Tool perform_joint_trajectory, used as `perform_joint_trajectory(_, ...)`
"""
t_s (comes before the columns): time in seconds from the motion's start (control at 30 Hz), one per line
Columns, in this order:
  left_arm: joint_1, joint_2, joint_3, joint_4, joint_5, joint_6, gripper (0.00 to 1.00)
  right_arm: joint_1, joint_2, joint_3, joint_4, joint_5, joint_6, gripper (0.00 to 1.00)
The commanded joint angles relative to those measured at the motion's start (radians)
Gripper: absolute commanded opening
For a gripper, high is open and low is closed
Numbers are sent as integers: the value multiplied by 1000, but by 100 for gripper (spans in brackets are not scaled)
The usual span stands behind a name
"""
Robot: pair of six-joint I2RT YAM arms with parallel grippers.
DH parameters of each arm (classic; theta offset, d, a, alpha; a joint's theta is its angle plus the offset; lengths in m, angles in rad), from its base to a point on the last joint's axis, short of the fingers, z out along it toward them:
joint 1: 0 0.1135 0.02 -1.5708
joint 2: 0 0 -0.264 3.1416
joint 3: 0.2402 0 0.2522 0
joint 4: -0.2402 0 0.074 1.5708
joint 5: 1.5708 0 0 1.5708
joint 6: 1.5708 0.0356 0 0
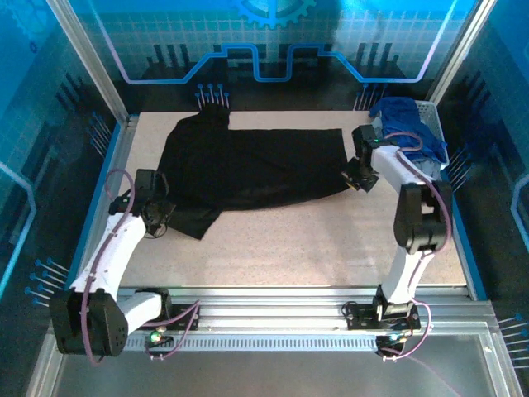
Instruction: Fold and stack the t-shirts
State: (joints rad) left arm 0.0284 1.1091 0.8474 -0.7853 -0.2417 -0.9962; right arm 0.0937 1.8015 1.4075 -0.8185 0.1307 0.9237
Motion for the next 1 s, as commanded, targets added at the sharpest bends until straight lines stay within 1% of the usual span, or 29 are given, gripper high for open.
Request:
perform_joint_trajectory(0.0,-4,-40,32,-44,-35,0,0,17,-154,-69,-139,51,-2,0)
perform_joint_trajectory(0.13,-6,-73,29,-76,-32,-13,0,22,-273,-236,-203,32,19,0)
perform_joint_trajectory(0.23,-7,-114,16,-102,-30,-29,0,23,-350,-385,-189,25,37,0)
perform_joint_trajectory(0.3,-7,-141,2,-116,-25,-34,0,14,-372,-457,-149,6,42,0)
perform_joint_trajectory(0.4,-7,-175,-18,-141,-18,-38,0,10,-351,-498,-101,-15,31,1)
perform_joint_trajectory(0.47,-7,-191,-30,-154,-7,-38,0,8,-328,-488,-113,-19,38,20)
perform_joint_trajectory(0.5,-7,-198,-36,-160,0,-39,0,8,-332,-484,-118,-14,45,30)
perform_joint_trajectory(0.53,-7,-206,-43,-165,5,-40,0,9,-348,-485,-121,-4,52,38)
perform_joint_trajectory(0.6,-7,-222,-56,-177,9,-43,0,9,-390,-494,-111,6,60,50)
perform_joint_trajectory(0.63,-7,-229,-62,-182,10,-43,0,8,-406,-501,-105,5,60,54)
perform_joint_trajectory(0.77,-7,-252,-82,-193,21,-49,0,11,-398,-522,-93,-49,74,56)
perform_joint_trajectory(0.97,-8,-263,-87,-198,30,-50,0,13,-416,-656,-47,-115,151,57)
